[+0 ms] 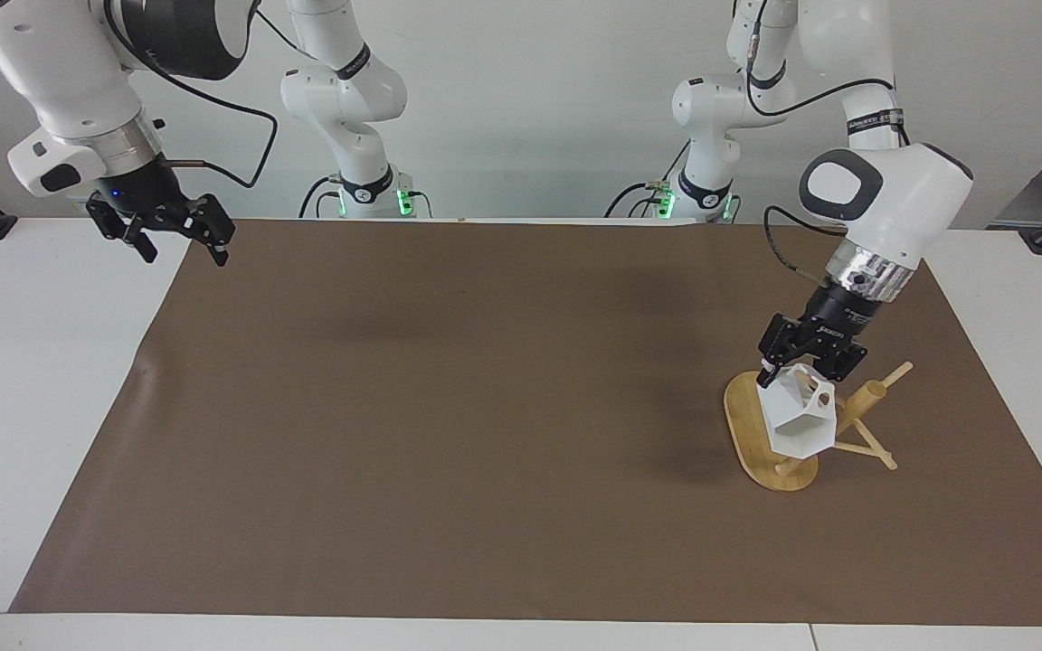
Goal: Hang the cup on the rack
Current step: 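Lower the cup handle onto a mug tree peg with the left gripper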
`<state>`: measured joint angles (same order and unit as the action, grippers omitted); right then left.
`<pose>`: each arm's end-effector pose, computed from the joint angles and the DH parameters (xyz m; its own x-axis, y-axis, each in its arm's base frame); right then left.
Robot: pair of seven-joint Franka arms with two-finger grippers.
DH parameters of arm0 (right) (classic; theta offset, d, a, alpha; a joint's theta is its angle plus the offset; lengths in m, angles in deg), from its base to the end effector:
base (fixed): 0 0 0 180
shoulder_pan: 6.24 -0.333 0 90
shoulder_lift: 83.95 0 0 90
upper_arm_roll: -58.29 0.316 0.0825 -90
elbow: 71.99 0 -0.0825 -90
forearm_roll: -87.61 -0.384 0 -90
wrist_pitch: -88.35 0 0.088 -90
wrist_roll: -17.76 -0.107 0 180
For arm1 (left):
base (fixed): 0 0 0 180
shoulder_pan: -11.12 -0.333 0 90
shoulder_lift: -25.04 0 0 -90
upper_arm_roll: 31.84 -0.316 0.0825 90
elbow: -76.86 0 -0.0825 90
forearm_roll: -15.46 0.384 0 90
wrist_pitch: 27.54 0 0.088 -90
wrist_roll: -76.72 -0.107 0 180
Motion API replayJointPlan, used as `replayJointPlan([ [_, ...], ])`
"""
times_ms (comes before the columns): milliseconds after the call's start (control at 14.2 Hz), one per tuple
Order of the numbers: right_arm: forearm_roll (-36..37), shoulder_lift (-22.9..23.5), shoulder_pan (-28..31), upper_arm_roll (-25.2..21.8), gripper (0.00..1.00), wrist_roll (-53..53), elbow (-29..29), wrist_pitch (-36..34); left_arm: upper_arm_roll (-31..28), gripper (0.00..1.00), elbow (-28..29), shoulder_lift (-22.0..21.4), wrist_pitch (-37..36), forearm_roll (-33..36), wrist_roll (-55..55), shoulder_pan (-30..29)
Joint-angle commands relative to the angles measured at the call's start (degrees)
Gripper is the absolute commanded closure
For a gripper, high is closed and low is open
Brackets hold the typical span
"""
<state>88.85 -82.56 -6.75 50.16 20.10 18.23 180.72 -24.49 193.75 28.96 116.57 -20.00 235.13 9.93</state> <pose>0.5605 -0.0762 0.6129 0.9958 -0.0910 0.0125 -0.0913 -0.9955 0.0256 0.5954 -0.0580 0.4523 -0.9015 -0.0449 -0.4304 0.1326 0.9182 -0.3733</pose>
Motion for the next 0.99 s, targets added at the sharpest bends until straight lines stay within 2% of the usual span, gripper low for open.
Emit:
replayJointPlan([
  [0,-0.1,-1.7,0.2,0.1,0.0,-2.0,1.8,-0.1,0.6,1.0,2.4,-2.5,0.4,0.7,10.2,-0.4],
  [424,-1.7,-1.7,0.1,0.1,0.0,-1.2,1.5,-0.4,0.6,0.99,2.9,-3.5,0.0,0.7,11.0,-1.8],
  [495,-1.7,-1.7,0.1,0.1,0.0,-0.8,1.5,-0.6,0.6,0.63,2.8,-3.5,0.0,0.7,11.1,-1.5],
  [565,-1.7,-1.8,0.1,0.1,0.0,-0.8,1.5,-0.6,0.6,0.32,2.8,-3.5,0.1,0.7,11.0,-1.4],
  [636,-1.7,-1.8,0.0,0.1,0.0,-0.8,1.5,-0.6,0.6,0.27,2.6,-3.4,0.1,0.7,11.0,-1.2],
  [919,-1.8,-1.9,0.1,0.1,0.0,-0.7,1.9,-0.3,0.6,0.24,2.1,-3.7,-0.7,0.7,11.0,-1.3],
])
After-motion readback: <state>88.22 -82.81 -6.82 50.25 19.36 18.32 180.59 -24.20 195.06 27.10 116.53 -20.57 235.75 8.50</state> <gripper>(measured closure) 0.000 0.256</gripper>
